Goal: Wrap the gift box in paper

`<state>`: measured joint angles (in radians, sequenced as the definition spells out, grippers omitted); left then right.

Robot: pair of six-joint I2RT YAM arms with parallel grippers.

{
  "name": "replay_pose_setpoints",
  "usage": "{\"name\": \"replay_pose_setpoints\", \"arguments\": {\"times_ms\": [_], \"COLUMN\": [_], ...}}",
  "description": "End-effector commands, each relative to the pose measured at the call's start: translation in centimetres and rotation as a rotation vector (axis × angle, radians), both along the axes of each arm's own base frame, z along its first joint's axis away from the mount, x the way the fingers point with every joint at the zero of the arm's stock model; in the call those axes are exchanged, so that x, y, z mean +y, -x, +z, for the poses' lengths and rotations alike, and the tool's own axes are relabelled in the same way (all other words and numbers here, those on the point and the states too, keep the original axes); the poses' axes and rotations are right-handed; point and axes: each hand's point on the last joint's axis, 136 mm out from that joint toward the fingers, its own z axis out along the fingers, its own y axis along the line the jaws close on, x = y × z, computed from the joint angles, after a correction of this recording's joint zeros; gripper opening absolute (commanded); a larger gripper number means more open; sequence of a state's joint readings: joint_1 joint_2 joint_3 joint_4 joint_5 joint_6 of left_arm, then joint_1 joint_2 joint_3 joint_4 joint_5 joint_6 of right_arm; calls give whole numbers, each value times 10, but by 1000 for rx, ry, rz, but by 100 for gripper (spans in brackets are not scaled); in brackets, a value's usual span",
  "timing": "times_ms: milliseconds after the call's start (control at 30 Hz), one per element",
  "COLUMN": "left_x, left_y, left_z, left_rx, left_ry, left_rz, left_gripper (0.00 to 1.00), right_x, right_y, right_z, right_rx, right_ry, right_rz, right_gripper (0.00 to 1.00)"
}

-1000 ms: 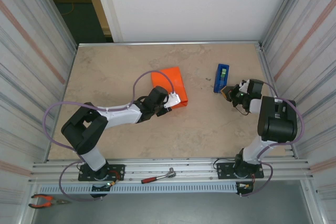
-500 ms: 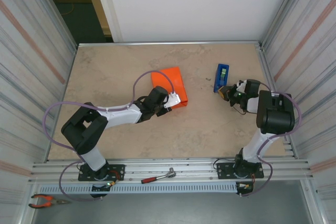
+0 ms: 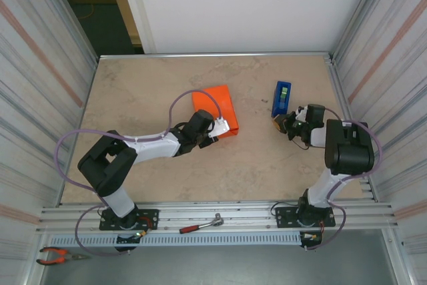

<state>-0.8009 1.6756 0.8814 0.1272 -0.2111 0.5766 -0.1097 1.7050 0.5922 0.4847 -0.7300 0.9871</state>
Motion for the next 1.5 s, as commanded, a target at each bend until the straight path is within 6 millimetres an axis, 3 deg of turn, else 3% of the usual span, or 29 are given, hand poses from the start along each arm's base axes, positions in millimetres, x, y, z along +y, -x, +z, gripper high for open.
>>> {"name": "replay_pose_setpoints", "arguments": {"times_ms": [0,300,700,1167,1467], "left_x": [2,2,0,-1,-2], "left_y": [11,11,11,13,13], "left_z": [-14,-15,-16,-18,-19], "left_rx": [53,56,60,60,60], "left_ry": [-37,-39,-40,-49,-51], "left_rz": [-17,-17,-21,-28,-30], "left_gripper": [58,57,57,57,56], "right_x": [20,72,136,187,205], "right_y": [12,50,94,98,91], "right_z": [25,64,66,65,60], "right_rx": [-71,-245,-422,-579,-616], "right_ry": [32,128,192,146,104], "right_rz": [70,205,311,338,325], "right_gripper": [0,0,0,0,0]}}
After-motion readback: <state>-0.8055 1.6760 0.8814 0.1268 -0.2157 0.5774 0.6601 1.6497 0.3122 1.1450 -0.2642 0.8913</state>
